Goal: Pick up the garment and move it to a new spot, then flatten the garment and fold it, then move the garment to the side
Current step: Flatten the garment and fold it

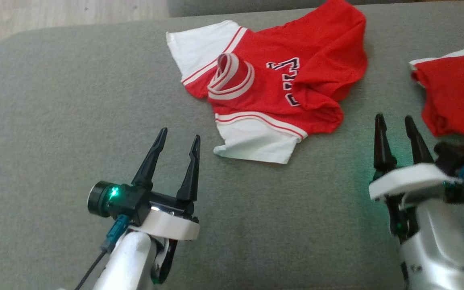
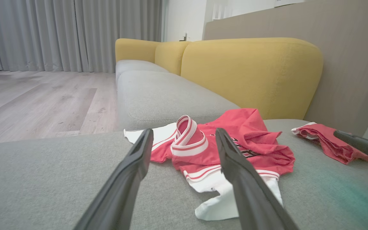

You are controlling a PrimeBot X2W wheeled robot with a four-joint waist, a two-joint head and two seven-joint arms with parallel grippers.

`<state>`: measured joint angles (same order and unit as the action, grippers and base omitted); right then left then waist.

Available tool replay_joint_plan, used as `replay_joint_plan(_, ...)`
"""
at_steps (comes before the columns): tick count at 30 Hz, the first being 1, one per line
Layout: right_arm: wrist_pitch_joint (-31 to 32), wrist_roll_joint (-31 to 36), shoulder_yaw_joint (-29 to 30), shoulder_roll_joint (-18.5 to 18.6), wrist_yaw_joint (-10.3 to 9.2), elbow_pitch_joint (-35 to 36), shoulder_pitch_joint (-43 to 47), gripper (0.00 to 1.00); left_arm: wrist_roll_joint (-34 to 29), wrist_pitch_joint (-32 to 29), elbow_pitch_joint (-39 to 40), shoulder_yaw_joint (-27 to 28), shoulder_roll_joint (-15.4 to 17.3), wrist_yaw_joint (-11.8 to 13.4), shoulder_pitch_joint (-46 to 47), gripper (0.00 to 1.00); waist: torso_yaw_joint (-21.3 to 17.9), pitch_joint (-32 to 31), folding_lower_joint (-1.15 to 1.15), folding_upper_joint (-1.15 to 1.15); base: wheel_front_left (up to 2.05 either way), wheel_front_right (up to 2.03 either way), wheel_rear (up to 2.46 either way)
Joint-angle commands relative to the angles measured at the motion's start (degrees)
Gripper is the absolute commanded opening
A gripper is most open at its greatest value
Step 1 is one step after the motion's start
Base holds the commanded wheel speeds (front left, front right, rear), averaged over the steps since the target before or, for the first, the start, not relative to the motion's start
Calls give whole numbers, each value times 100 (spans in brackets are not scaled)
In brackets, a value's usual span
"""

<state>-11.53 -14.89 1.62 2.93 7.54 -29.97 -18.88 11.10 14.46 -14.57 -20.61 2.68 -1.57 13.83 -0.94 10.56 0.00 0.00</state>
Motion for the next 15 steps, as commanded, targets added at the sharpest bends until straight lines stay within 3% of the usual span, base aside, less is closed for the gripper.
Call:
replay_joint_plan(1, 75, -78, -126, -5, -5, 73, -348, 100, -26, 54, 154, 127, 20, -1, 219, 100, 127, 95, 0, 0, 0, 0, 0)
replay_joint_plan(14, 507, -450, -197, -5, -5, -1107, -1421, 100, 20, 54, 115, -3, 20, 3, 359, 100, 665, 405, 0, 0, 0, 0, 0)
replay_joint_plan(15, 486, -444, -187, -5, -5, -1196, -1488, 96, 25, 54, 113, -13, 20, 4, 367, 100, 691, 414, 0, 0, 0, 0, 0)
